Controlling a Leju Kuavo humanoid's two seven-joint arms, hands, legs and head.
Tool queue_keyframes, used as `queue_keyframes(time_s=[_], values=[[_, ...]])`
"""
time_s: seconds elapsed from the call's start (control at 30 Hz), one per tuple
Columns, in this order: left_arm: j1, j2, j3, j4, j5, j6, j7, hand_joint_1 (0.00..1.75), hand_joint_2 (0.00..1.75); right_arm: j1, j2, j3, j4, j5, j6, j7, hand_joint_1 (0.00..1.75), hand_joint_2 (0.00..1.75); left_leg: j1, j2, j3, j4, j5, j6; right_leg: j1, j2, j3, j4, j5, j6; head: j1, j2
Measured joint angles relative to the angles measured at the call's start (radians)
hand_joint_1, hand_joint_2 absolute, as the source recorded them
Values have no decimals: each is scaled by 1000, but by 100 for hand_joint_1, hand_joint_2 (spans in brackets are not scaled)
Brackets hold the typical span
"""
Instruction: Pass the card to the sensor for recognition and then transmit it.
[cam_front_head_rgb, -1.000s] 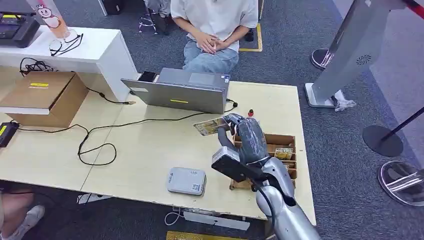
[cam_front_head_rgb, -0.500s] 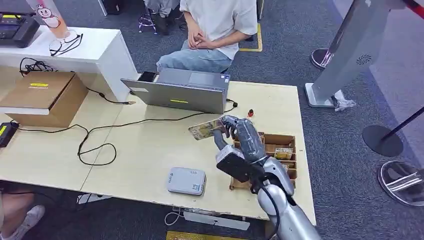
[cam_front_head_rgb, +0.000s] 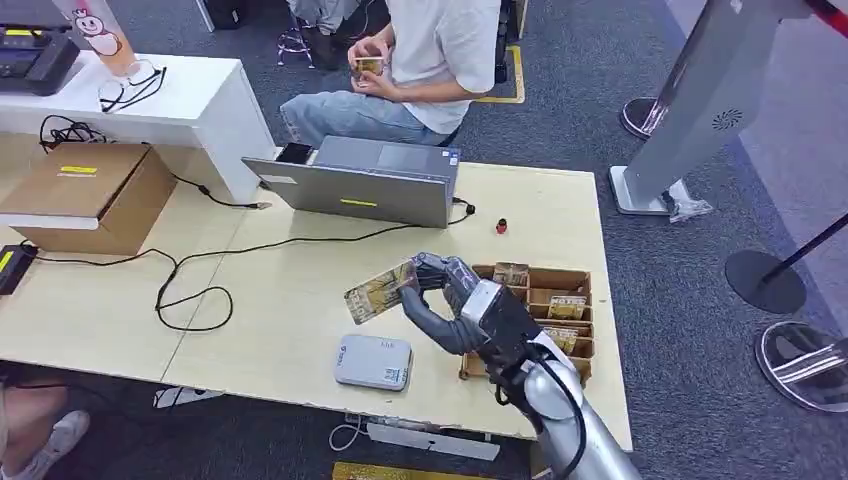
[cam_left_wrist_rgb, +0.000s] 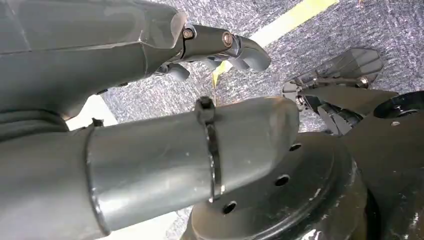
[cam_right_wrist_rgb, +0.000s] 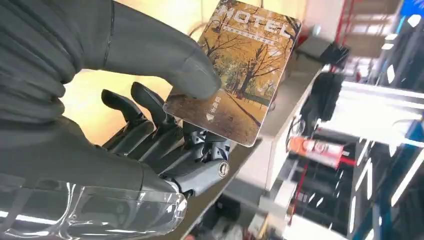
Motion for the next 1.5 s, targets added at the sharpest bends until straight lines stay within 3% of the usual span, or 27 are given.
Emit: queue_keyframes(time_s=[0.47,1.5], values=[[7,12,0,26,15,1,-5,0,0,1,-19,27,32,-202,137,-13,175,175,0,0,0,0,0,0,0,0,0,0,0,0,0,0],[7,19,0,42,22,8,-5,0,0,1,-30,75,83,-211,136,1,175,175,0,0,0,0,0,0,0,0,0,0,0,0,0,0]])
